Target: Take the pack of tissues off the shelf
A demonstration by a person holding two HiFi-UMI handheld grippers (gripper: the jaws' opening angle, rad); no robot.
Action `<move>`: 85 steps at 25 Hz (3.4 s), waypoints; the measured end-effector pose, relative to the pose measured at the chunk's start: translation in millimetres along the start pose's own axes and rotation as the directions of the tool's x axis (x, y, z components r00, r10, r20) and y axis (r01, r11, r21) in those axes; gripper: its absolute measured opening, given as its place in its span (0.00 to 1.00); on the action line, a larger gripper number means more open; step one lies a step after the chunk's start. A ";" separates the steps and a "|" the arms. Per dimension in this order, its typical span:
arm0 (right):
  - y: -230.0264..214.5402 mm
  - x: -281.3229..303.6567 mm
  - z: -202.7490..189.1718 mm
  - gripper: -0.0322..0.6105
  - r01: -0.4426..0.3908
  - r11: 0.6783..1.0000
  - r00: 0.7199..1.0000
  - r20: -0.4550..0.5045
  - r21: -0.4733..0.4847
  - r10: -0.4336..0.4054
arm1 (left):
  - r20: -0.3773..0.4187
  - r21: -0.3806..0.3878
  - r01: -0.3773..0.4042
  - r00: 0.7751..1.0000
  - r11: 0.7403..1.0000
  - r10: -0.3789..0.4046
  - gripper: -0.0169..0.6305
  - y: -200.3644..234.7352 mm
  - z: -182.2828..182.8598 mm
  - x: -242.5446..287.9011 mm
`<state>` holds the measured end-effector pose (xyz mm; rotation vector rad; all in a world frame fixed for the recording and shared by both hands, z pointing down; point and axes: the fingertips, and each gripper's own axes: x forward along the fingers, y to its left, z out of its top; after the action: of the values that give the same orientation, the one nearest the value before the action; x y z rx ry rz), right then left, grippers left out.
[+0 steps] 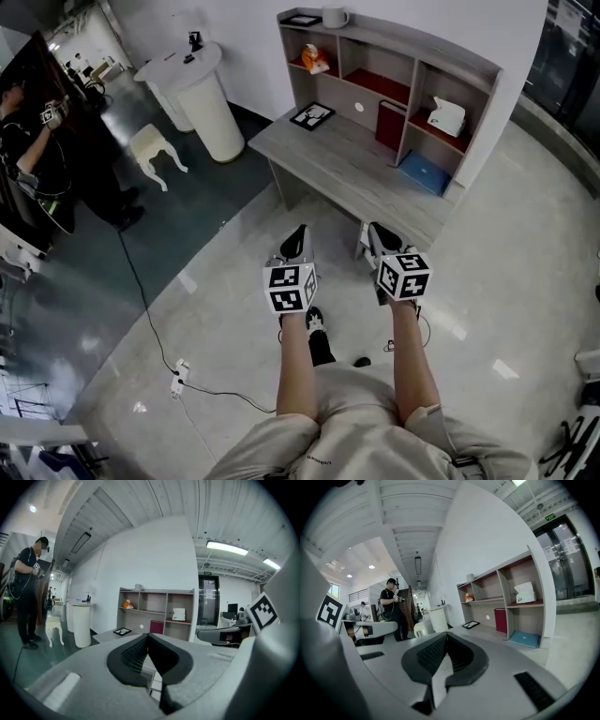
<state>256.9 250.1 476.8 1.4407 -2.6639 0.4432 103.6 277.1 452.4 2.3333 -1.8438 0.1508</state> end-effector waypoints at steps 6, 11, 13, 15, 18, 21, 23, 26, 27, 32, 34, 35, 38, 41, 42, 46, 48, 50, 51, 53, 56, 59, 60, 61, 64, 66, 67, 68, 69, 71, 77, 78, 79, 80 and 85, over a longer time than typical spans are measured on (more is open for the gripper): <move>-6.8 35.3 6.5 0.07 0.002 1.000 1.000 -0.021 0.009 -0.002 | 0.017 0.000 0.000 1.000 1.000 0.000 0.04 16.8 5.9 23.9; -6.3 68.3 16.9 0.07 -0.027 1.000 0.999 -0.035 -0.003 0.027 | 0.043 -0.019 -0.028 0.999 0.999 0.029 0.04 43.9 20.5 43.1; -5.5 81.9 17.5 0.08 -0.042 0.999 0.998 -0.048 -0.011 0.042 | 0.051 -0.035 -0.037 0.998 0.999 0.039 0.04 55.0 24.3 51.0; -6.4 93.1 18.7 0.08 -0.050 0.999 0.997 -0.056 -0.016 0.049 | 0.052 -0.046 -0.039 0.998 0.998 0.042 0.04 62.2 26.5 59.8; -10.5 108.3 25.3 0.08 -0.046 0.999 0.998 -0.054 -0.013 0.046 | 0.044 -0.039 -0.030 0.999 0.999 0.032 0.04 67.9 30.9 76.0; -17.0 125.6 31.5 0.07 -0.038 0.999 0.998 -0.053 -0.003 0.038 | 0.034 -0.015 -0.018 0.999 1.000 0.019 0.04 73.3 36.4 94.0; -21.8 136.5 34.9 0.08 -0.030 0.999 0.998 -0.050 0.010 0.031 | 0.030 -0.002 -0.008 1.000 1.000 0.008 0.04 77.0 41.0 105.9; -25.4 153.0 39.1 0.08 -0.020 0.999 0.999 -0.046 0.025 0.021 | 0.029 0.011 0.012 0.999 1.000 -0.012 0.04 84.1 48.8 123.9; -26.0 158.2 39.5 0.07 -0.017 1.000 0.999 -0.047 0.026 0.018 | 0.028 0.013 0.019 0.999 1.000 -0.019 0.04 86.7 50.2 129.5; -37.4 180.4 42.5 0.08 0.022 0.999 0.999 -0.050 0.035 -0.020 | 0.008 0.023 0.058 0.998 0.998 -0.058 0.04 98.0 50.8 158.2; -44.5 188.5 43.5 0.08 0.046 0.998 0.998 -0.046 0.049 -0.044 | -0.001 0.027 0.075 0.997 0.997 -0.075 0.04 102.8 49.8 169.0; -47.1 192.5 43.4 0.08 0.057 0.997 0.997 -0.046 0.057 -0.054 | -0.004 0.028 0.084 0.997 0.996 -0.083 0.04 105.6 49.3 173.7; -49.1 204.4 38.8 0.08 0.082 0.994 0.995 -0.055 0.072 -0.078 | -0.014 0.028 0.104 0.994 0.994 -0.104 0.04 116.3 46.4 184.8; -45.1 216.9 33.1 0.08 0.099 0.992 0.994 -0.064 0.077 -0.094 | -0.029 0.031 0.118 0.993 0.993 -0.117 0.04 131.0 42.5 193.0; -44.1 221.3 32.5 0.08 0.104 0.991 0.993 -0.064 0.079 -0.099 | -0.032 0.032 0.122 0.992 0.992 -0.121 0.04 136.1 42.2 195.4; -36.4 232.8 34.5 0.08 0.119 0.989 0.992 -0.053 0.084 -0.115 | -0.025 0.031 0.133 0.991 0.991 -0.133 0.04 154.3 44.6 199.0; -31.5 237.2 34.1 0.08 0.122 0.989 0.992 -0.052 0.081 -0.118 | -0.030 0.030 0.134 0.991 0.991 -0.133 0.04 161.9 42.3 198.2; -30.8 240.3 31.8 0.08 0.131 0.987 0.991 -0.052 0.098 -0.126 | -0.052 0.037 0.142 0.989 0.989 -0.139 0.04 165.7 35.8 197.7; -31.7 240.8 29.8 0.08 0.137 0.984 0.990 -0.052 0.110 -0.131 | -0.064 0.039 0.147 0.987 0.988 -0.144 0.04 166.0 31.8 197.2; -32.0 242.1 24.5 0.08 0.144 0.982 0.989 -0.060 0.125 -0.137 | -0.075 0.033 0.149 0.986 0.988 -0.147 0.04 168.5 25.6 195.6; -27.3 250.2 18.7 0.08 0.139 0.983 0.989 -0.073 0.116 -0.131 | -0.073 0.021 0.139 0.988 0.990 -0.137 0.04 178.8 22.5 195.3; -27.1 259.4 16.3 0.08 0.135 0.983 0.989 -0.076 0.125 -0.126 | -0.076 0.019 0.131 0.989 0.991 -0.130 0.04 185.9 20.9 197.3; -27.1 262.6 16.5 0.07 0.133 0.983 0.989 -0.075 0.130 -0.124 | -0.074 0.016 0.130 0.989 0.991 -0.128 0.04 187.3 21.6 198.0; -26.5 266.1 17.0 0.08 0.129 0.983 0.990 -0.074 0.132 -0.120 | -0.068 0.013 0.129 0.989 0.992 -0.128 0.04 188.1 23.5 198.9; -23.1 278.8 18.2 0.08 0.119 0.985 0.991 -0.077 0.128 -0.109 | -0.045 0.013 0.133 0.990 0.991 -0.132 0.04 188.9 33.0 205.9; -24.4 287.5 20.3 0.08 0.122 0.986 0.990 -0.082 0.117 -0.113 | -0.046 0.020 0.140 0.989 0.990 -0.139 0.04 189.2 36.1 215.4; -27.2 291.1 22.3 0.08 0.128 0.985 0.989 -0.084 0.113 -0.119 | -0.050 0.024 0.144 0.989 0.989 -0.143 0.04 189.0 36.4 220.2; -31.0 293.8 24.9 0.07 0.135 0.985 0.989 -0.083 0.112 -0.126 | -0.053 0.026 0.148 0.988 0.989 -0.146 0.04 188.7 36.3 224.6; -35.3 296.2 28.2 0.08 0.141 0.983 0.988 -0.078 0.114 -0.133 | -0.056 0.026 0.151 0.987 0.988 -0.149 0.04 188.4 36.3 229.0; -43.8 301.6 35.6 0.08 0.152 0.982 0.987 -0.066 0.112 -0.146 | -0.059 0.027 0.160 0.986 0.987 -0.158 0.04 188.3 37.4 239.4; -62.6 329.3 45.0 0.08 0.159 0.982 0.986 -0.063 0.104 -0.153 | -0.049 0.025 0.160 0.986 0.987 -0.159 0.04 199.2 46.1 269.8; -65.1 335.3 47.2 0.08 0.157 0.982 0.987 -0.060 0.108 -0.151 | -0.050 0.027 0.159 0.986 0.987 -0.157 0.04 202.1 46.8 275.7; -67.3 342.1 49.8 0.08 0.152 0.982 0.988 -0.056 0.110 -0.147 | -0.052 0.028 0.157 0.986 0.987 -0.156 0.04 205.6 47.5 282.2; -69.2 349.9 52.2 0.07 0.147 0.983 0.988 -0.054 0.112 -0.142 | -0.054 0.030 0.155 0.987 0.987 -0.154 0.04 209.8 48.3 289.1; -75.6 390.2 61.5 0.07 0.130 0.983 0.991 -0.057 0.128 -0.124 | -0.062 0.042 0.143 0.988 0.989 -0.140 0.04 234.0 58.1 321.2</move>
<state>107.4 -121.3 514.8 1.6021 -2.5295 0.6440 -50.2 -93.5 468.4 2.4529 -1.6579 0.2435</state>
